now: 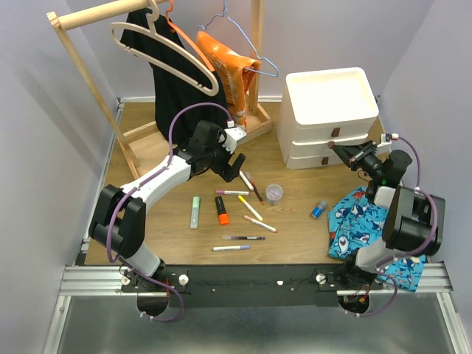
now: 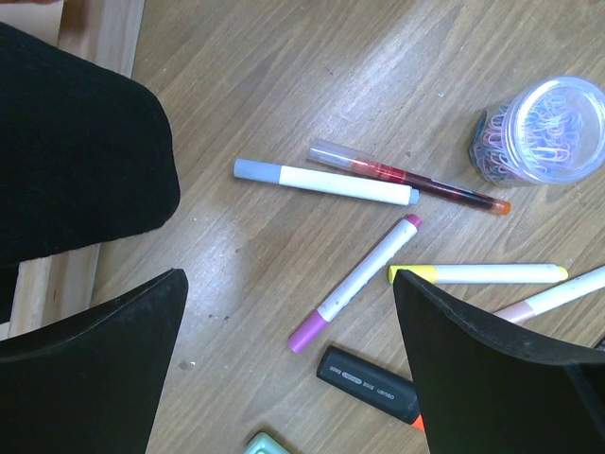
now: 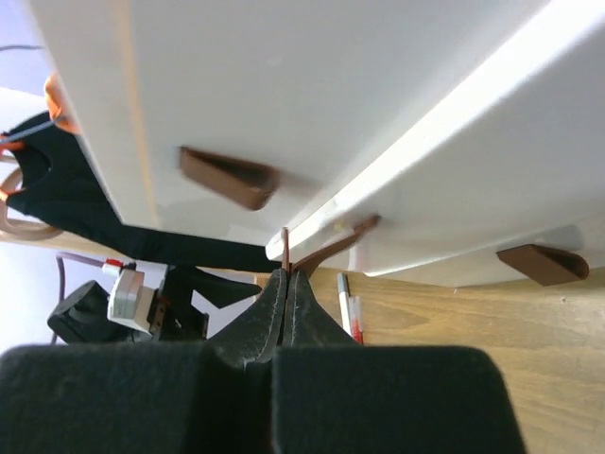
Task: Sort the stationery into containers
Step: Open the drawer in the storage box.
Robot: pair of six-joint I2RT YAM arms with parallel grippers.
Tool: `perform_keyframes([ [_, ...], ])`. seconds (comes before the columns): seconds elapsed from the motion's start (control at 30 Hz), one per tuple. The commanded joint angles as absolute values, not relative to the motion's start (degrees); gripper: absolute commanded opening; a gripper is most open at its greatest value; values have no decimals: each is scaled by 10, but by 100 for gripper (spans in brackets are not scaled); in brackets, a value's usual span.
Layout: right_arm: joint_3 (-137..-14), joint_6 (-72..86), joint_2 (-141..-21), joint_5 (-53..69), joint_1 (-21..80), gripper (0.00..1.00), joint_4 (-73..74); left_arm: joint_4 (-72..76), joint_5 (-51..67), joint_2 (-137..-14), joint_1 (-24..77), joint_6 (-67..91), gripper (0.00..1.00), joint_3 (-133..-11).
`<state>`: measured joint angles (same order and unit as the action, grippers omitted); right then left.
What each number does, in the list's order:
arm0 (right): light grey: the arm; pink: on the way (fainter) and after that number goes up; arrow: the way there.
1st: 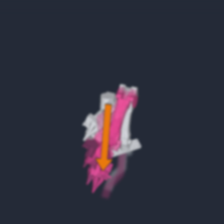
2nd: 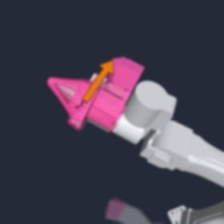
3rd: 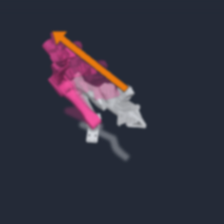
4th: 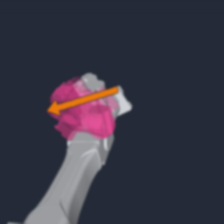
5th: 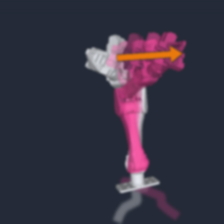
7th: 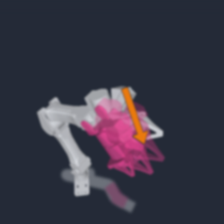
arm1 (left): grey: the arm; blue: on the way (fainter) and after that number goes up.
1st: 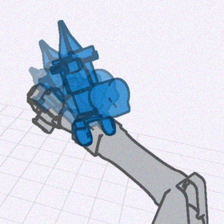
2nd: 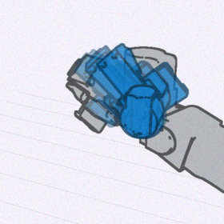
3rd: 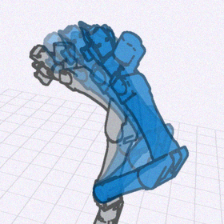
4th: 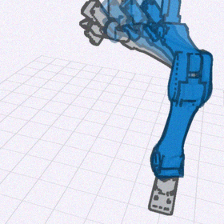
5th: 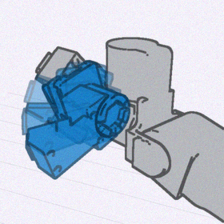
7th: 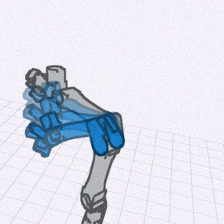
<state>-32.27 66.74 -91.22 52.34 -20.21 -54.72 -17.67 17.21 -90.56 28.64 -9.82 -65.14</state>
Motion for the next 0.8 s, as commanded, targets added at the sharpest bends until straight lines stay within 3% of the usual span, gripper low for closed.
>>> perform_keyframes([
  [0.0,-299,628,-826,555,-199,1,-455,-167,171,-890,290,-104,99,-652],
  [0.4,-270,439,-655,586,-202,1,-174,-158,172,-841,290,-107,99,-605],
  [0.77,-299,292,-606,619,-201,1,-2,-158,174,-817,290,-105,99,-581],
])
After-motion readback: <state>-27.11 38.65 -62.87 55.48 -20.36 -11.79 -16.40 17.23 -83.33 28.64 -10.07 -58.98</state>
